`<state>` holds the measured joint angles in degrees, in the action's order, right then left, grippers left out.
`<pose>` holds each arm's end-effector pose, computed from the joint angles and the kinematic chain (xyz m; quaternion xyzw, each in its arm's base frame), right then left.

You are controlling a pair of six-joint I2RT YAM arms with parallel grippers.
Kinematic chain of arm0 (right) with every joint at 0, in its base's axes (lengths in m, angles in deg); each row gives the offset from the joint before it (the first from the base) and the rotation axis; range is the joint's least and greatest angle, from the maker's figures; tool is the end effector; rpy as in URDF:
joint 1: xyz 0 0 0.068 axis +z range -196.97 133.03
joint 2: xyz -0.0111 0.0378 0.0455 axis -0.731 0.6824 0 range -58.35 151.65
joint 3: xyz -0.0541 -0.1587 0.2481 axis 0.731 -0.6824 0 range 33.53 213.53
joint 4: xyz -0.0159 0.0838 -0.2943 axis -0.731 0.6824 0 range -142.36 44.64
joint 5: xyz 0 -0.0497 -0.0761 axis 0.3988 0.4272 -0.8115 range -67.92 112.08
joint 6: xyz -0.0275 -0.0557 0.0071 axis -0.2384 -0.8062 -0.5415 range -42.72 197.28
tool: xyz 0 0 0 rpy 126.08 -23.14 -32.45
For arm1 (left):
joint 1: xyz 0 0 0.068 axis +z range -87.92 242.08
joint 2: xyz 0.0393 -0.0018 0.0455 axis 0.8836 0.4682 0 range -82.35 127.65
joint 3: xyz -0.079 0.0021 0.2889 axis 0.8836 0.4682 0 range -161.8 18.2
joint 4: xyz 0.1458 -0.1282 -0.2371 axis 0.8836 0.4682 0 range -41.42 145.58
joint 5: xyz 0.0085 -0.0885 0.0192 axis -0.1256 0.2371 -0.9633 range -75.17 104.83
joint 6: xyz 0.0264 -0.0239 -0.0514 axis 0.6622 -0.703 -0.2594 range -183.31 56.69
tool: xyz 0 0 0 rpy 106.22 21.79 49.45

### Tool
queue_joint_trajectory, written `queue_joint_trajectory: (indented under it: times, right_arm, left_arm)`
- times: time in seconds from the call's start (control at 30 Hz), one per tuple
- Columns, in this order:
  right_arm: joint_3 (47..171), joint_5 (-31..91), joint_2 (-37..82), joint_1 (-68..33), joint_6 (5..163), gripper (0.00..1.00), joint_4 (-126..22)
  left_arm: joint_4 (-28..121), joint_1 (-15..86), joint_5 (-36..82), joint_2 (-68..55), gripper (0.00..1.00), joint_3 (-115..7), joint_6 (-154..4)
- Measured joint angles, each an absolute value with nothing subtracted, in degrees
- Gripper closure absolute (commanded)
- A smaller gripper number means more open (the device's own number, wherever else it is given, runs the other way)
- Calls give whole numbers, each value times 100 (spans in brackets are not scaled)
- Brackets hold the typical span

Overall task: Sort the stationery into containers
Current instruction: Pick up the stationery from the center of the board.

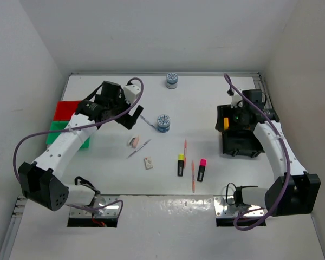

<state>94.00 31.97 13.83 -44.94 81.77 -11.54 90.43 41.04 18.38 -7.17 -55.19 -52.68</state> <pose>0.3025 0.0189 0.2945 -0.0074 0.9439 0.0997 0.3148 0.3047 -0.1205 0.3623 0.2625 0.8806 -0.0640 0.3893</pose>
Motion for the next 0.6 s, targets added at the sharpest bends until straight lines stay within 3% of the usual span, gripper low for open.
queue_joint_trajectory:
  times: [0.23,0.6]
  right_arm:
    - [9216,3114,1392,-4488,8179,11,-1132]
    - [8812,2996,1339,-4490,8223,11,-1023]
  left_arm:
    - [8656,3728,2398,-142,12,-5455,-4964]
    - [7649,3357,2749,1742,18,-5868,-5218]
